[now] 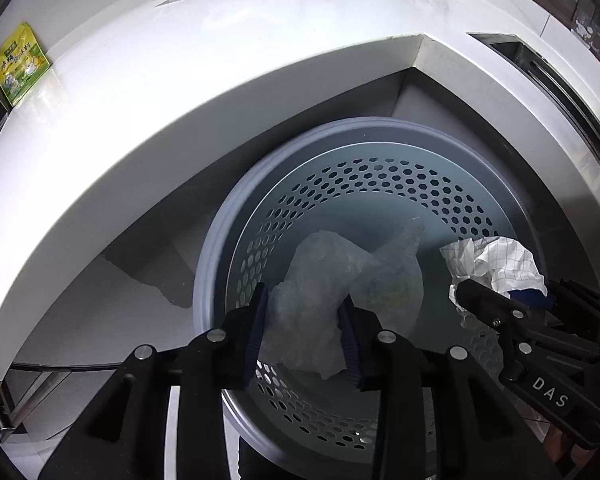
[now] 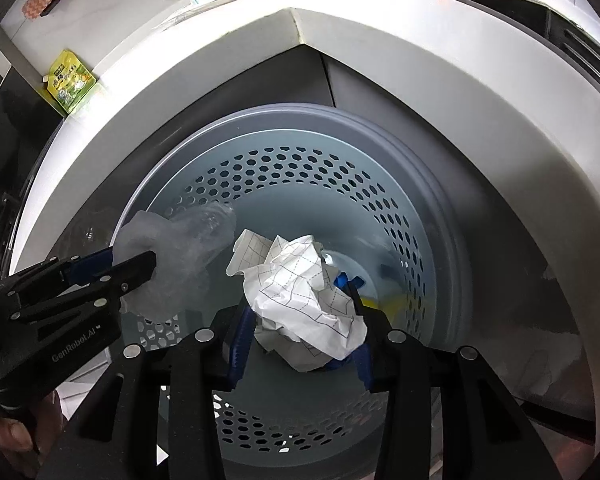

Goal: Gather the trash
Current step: 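Open both tools over the bin to drop the bag and tissue, then move both tools back to the toothbrush package and clear food bag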

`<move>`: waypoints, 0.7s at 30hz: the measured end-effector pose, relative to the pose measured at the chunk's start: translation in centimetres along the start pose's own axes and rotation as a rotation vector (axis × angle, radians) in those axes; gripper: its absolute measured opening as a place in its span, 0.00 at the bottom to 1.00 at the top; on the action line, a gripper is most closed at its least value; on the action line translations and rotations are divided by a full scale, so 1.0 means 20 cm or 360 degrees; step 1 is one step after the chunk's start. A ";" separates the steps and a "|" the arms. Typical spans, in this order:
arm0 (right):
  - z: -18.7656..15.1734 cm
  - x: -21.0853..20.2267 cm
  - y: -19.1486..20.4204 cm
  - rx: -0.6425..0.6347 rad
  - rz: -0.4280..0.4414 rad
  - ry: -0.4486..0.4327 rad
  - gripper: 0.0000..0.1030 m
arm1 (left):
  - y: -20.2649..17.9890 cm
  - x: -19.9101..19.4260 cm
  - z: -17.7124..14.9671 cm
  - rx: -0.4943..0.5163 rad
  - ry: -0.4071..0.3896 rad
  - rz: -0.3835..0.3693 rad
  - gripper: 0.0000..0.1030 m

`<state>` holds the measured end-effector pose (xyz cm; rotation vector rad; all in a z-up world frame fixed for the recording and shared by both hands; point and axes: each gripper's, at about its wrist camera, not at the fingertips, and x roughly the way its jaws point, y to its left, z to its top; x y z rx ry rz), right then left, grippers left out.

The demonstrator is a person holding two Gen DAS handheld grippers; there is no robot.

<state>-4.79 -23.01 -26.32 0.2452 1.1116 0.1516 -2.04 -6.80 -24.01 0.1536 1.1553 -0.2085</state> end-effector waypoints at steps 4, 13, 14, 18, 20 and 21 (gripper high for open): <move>-0.01 -0.01 -0.01 -0.0016 0.0000 -0.0006 0.41 | -0.01 -0.02 0.01 0.0003 -0.0008 -0.0005 0.37; 0.02 -0.03 -0.02 -0.0017 -0.0046 -0.0031 0.63 | 0.05 -0.07 0.01 -0.0026 -0.0019 0.0024 0.50; 0.02 -0.03 -0.02 -0.0011 -0.0048 -0.0029 0.65 | 0.06 -0.08 0.01 -0.0030 -0.0022 0.0028 0.52; 0.02 -0.04 -0.03 0.0006 -0.0044 -0.0030 0.66 | 0.07 -0.08 0.01 -0.0040 -0.0032 0.0040 0.57; 0.01 -0.05 -0.02 0.0000 -0.0052 -0.0033 0.68 | 0.07 -0.09 0.01 -0.0043 -0.0038 0.0042 0.58; 0.01 -0.05 -0.02 -0.0004 -0.0053 -0.0032 0.68 | 0.07 -0.09 0.01 -0.0045 -0.0039 0.0042 0.59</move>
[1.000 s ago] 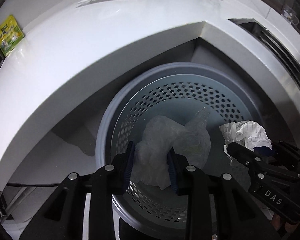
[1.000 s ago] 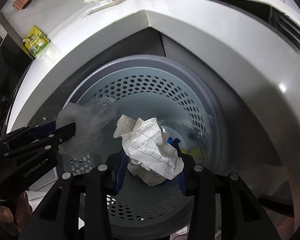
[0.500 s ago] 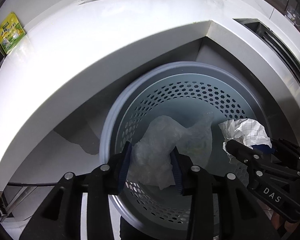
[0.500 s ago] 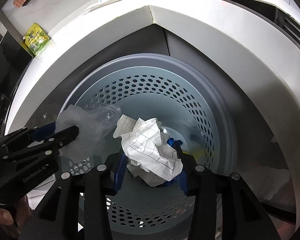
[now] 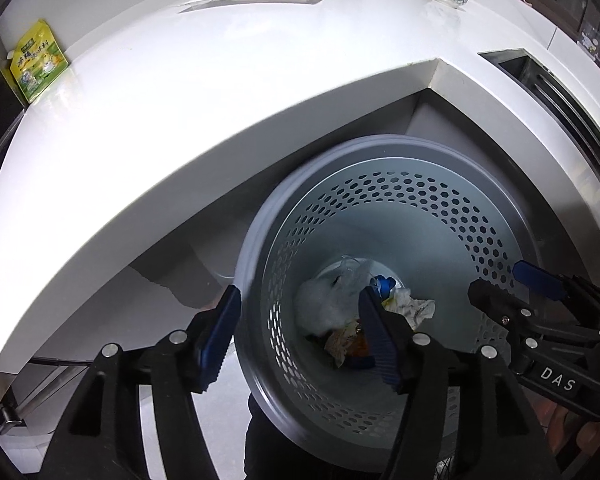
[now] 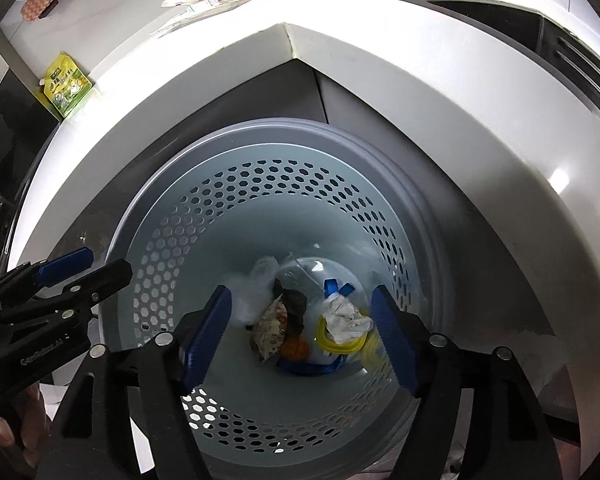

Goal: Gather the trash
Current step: 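Move both tools back to the toothbrush package and clear food bag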

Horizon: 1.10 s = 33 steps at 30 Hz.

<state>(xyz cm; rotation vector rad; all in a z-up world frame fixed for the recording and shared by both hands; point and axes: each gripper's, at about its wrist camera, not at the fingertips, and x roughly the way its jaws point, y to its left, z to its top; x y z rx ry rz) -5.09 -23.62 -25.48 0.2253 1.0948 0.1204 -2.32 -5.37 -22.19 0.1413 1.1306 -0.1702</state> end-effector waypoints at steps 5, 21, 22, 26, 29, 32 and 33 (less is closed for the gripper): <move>-0.01 -0.01 0.01 -0.0001 -0.0001 0.0000 0.68 | 0.01 -0.01 0.00 -0.0007 -0.0008 0.0004 0.59; 0.01 -0.13 0.04 0.0033 0.0045 -0.0018 0.68 | 0.03 -0.19 0.04 -0.0022 -0.0047 -0.0015 0.61; 0.02 -0.15 0.05 0.0028 0.0053 -0.0026 0.68 | 0.04 -0.21 0.05 -0.0025 -0.0056 -0.0014 0.61; 0.07 -0.21 0.10 0.0000 0.0075 -0.0055 0.68 | 0.08 -0.29 0.10 -0.0036 -0.0112 -0.0010 0.64; 0.12 -0.25 0.14 -0.0026 0.0085 -0.0089 0.68 | 0.12 -0.36 0.16 -0.0043 -0.0162 -0.0001 0.65; 0.20 -0.29 0.19 -0.0060 0.0079 -0.0143 0.68 | 0.17 -0.40 0.24 -0.0056 -0.0212 0.0011 0.68; 0.24 -0.31 0.21 -0.0069 0.0077 -0.0167 0.68 | 0.20 -0.42 0.27 -0.0062 -0.0234 0.0016 0.69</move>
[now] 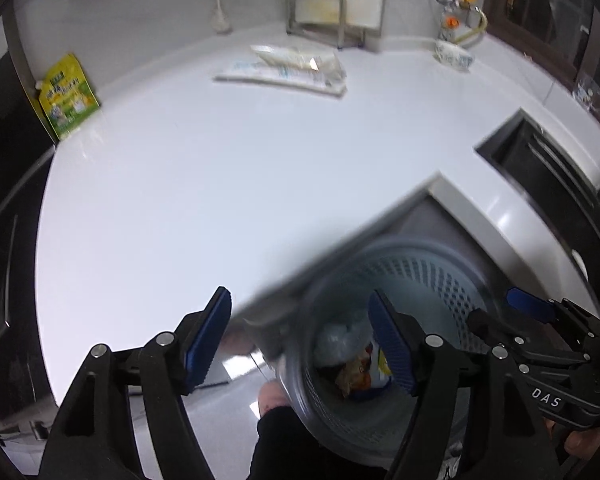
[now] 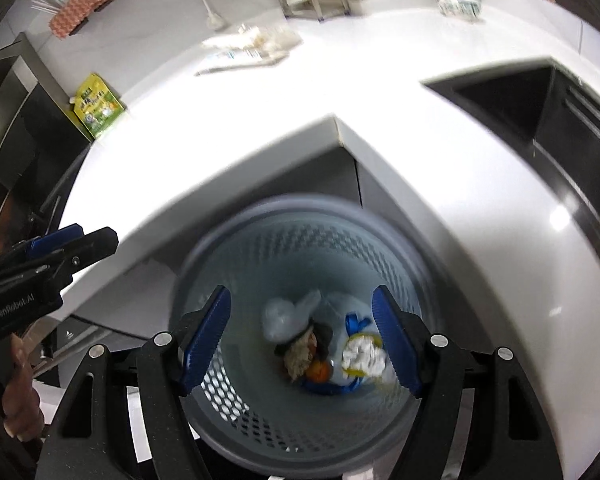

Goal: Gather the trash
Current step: 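Move both tools back to the toothbrush package and clear food bag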

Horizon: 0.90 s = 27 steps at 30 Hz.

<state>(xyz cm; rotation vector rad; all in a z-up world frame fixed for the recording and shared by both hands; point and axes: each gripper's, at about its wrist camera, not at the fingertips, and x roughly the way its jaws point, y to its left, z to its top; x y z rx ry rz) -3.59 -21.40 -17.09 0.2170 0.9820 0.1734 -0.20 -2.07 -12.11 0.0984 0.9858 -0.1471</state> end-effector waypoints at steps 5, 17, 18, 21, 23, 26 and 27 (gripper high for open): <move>0.21 -0.02 0.06 -0.0014 -0.0011 -0.0101 0.69 | 0.10 -0.03 0.18 -0.0013 -0.0081 0.0037 0.79; 0.84 0.16 0.19 -0.0119 -0.0081 -0.0274 0.73 | 0.37 0.12 0.66 -0.0095 -0.0169 0.0039 0.84; 0.87 0.18 0.19 -0.0126 -0.0088 -0.0280 0.74 | 0.38 0.13 0.69 -0.0095 -0.0171 0.0039 0.84; 1.00 0.24 0.21 -0.0151 -0.0099 -0.0294 0.74 | 0.43 0.21 0.78 -0.0087 -0.0166 0.0035 0.85; 1.07 0.29 0.22 -0.0171 -0.0109 -0.0302 0.75 | 0.45 0.26 0.84 -0.0085 -0.0160 0.0030 0.85; 1.18 0.37 0.25 -0.0203 -0.0115 -0.0297 0.75 | 0.48 0.34 0.91 -0.0080 -0.0143 0.0026 0.85; 1.22 0.40 0.26 -0.0216 -0.0113 -0.0298 0.75 | 0.50 0.38 0.94 -0.0077 -0.0132 0.0025 0.85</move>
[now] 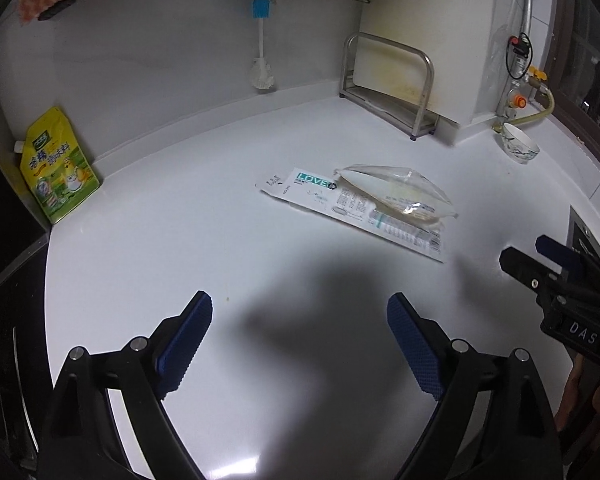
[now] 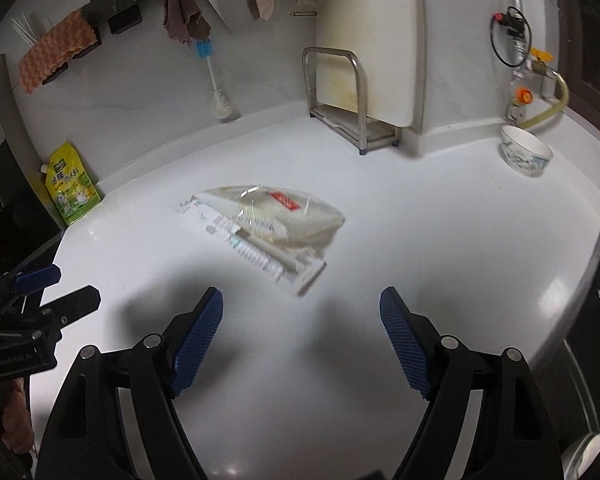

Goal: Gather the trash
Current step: 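Move both tools back to the toothbrush package and clear food bag, then grasp the clear food bag with the right tool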

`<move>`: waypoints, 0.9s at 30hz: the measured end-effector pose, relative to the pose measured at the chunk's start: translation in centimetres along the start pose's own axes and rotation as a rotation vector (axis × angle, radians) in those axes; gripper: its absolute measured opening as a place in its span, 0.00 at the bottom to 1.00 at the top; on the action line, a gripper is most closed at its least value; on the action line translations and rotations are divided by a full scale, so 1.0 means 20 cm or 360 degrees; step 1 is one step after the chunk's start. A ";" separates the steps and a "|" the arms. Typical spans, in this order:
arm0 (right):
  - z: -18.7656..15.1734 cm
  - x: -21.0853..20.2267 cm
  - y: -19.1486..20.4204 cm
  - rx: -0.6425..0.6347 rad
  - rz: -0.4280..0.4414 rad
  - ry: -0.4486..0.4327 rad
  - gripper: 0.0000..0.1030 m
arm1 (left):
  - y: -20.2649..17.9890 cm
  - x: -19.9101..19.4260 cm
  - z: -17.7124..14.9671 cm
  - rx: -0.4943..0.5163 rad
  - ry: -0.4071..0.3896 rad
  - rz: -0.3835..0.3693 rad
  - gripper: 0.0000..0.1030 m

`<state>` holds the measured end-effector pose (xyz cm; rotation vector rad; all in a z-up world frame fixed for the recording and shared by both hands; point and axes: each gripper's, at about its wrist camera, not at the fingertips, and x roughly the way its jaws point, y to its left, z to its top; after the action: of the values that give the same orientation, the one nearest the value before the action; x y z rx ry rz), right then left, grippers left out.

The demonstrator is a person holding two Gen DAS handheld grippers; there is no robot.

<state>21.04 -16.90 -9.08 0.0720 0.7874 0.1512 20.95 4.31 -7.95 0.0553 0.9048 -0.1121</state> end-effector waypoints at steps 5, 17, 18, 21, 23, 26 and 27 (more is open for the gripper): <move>0.13 0.14 0.04 -0.0104 0.0016 0.0009 0.77 | 0.03 0.12 0.08 -0.0001 0.0037 -0.0014 0.85; 0.33 0.42 0.10 -0.0412 0.0057 0.0112 0.77 | 0.06 0.37 0.21 0.0002 0.0103 -0.0061 0.85; 0.34 0.44 0.11 -0.0435 0.0076 0.0117 0.77 | 0.06 0.39 0.21 0.0009 0.0112 -0.0063 0.85; 0.36 0.51 0.11 -0.0494 0.0099 0.0154 0.77 | 0.07 0.43 0.22 -0.0008 0.0129 -0.0065 0.85; 0.36 0.54 0.13 -0.0529 0.0116 0.0174 0.77 | 0.09 0.45 0.22 -0.0031 0.0138 -0.0061 0.85; 0.36 0.60 0.15 -0.0603 0.0137 0.0214 0.77 | 0.11 0.47 0.21 -0.0057 0.0172 -0.0053 0.85; 0.35 0.62 0.16 -0.0623 0.0129 0.0227 0.77 | 0.11 0.48 0.21 -0.0064 0.0175 -0.0051 0.85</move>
<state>34.39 -11.84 -12.46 -0.2800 0.8848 0.3878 30.33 5.37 -12.89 0.0099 1.0178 -0.1217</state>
